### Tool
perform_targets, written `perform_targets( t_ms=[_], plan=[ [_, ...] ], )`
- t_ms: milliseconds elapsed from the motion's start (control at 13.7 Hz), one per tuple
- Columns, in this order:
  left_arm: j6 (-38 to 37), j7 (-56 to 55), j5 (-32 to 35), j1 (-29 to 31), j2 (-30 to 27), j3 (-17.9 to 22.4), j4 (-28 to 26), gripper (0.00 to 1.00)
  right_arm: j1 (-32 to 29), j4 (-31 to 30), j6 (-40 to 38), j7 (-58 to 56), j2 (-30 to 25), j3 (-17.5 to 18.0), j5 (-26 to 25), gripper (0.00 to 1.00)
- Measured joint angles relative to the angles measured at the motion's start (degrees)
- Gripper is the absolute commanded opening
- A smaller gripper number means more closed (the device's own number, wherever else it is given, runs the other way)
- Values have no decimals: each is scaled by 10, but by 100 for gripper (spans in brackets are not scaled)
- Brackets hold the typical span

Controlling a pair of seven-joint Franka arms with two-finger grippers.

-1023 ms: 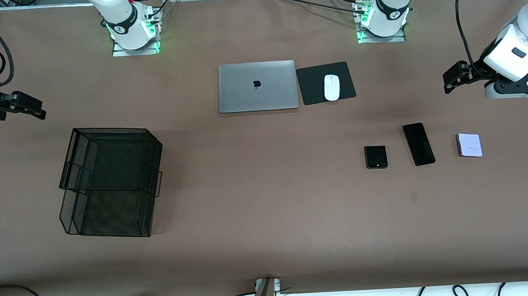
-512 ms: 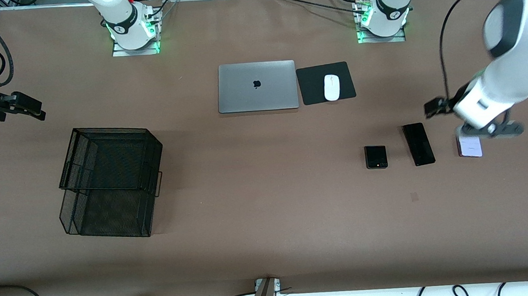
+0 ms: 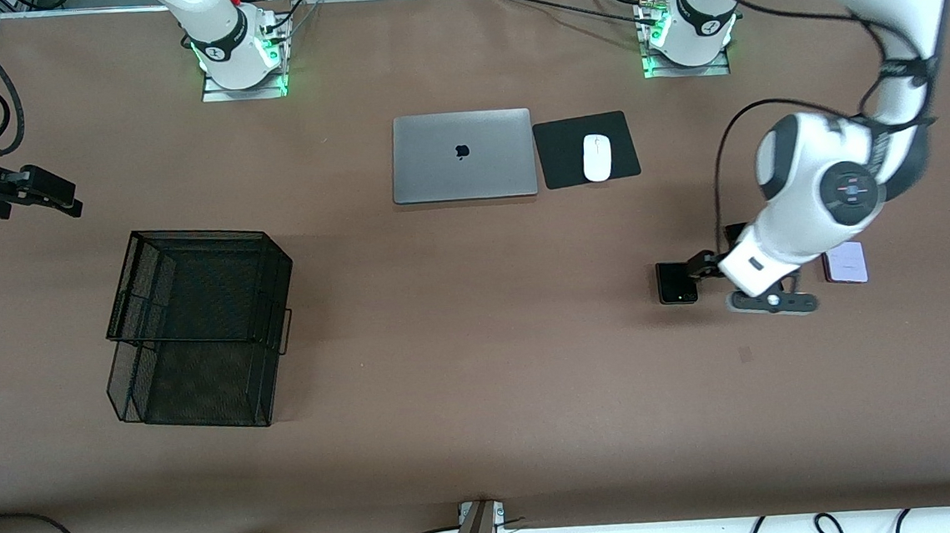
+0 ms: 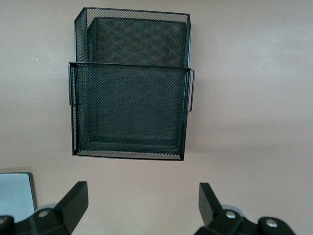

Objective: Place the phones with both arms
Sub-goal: 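Reach the left gripper down to the small black flip phone, then grasp the flip phone with the left gripper and lift it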

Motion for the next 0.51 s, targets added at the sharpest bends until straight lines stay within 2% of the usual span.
perform_targets(
  t_ms=[292, 512],
  plan=[
    [146, -35, 0, 0, 41, -6, -81, 100, 0, 0, 0, 0, 0, 0, 0, 100],
    [199, -85, -1, -1, 63, -23, -104, 100, 0, 0, 0, 0, 0, 0, 0, 100]
  ],
)
